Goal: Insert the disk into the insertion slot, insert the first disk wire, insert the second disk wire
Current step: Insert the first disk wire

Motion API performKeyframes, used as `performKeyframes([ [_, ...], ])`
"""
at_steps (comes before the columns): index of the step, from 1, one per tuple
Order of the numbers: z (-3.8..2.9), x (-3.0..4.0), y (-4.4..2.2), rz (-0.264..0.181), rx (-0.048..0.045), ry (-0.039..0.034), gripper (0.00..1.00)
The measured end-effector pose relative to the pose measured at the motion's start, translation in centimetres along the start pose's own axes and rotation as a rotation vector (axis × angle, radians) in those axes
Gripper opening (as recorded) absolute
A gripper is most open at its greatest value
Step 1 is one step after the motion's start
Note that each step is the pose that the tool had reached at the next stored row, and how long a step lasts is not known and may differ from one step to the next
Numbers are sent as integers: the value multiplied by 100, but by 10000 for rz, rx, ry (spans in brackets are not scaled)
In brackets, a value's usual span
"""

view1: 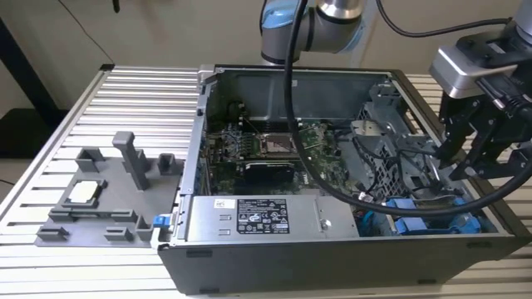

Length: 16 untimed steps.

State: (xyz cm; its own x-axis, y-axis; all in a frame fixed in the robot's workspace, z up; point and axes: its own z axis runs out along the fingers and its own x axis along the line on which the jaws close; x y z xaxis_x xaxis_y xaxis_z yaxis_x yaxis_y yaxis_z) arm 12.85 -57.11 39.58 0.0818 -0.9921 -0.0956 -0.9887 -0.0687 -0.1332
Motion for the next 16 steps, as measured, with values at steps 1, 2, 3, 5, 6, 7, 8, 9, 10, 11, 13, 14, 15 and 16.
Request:
performKeyframes([
  [1, 3, 1, -11, -19, 1, -42, 40],
  [2, 5, 2, -21, -35, 2, -81, 40],
  [3, 8, 2, -30, -52, 3, -116, 40],
  [5, 16, 2, -42, -97, 1, -171, 40],
  [6, 20, 0, -46, -126, 0, -193, 40],
  [7, 24, -1, -49, -154, -1, -210, 40],
  [8, 27, -2, -52, -182, -3, -225, 40],
  [9, 32, -2, -56, -208, -5, -246, 40],
  [10, 36, -2, -61, -238, -7, -269, 40],
  [11, 37, -2, -68, -277, -10, -288, 40],
  [13, 39, -4, -80, -362, -18, -311, 40],
  [14, 41, -7, -80, -398, -21, -317, 40],
  [15, 45, -9, -79, -429, -22, -321, 40],
  [16, 48, -9, -79, -437, -22, -323, 40],
])
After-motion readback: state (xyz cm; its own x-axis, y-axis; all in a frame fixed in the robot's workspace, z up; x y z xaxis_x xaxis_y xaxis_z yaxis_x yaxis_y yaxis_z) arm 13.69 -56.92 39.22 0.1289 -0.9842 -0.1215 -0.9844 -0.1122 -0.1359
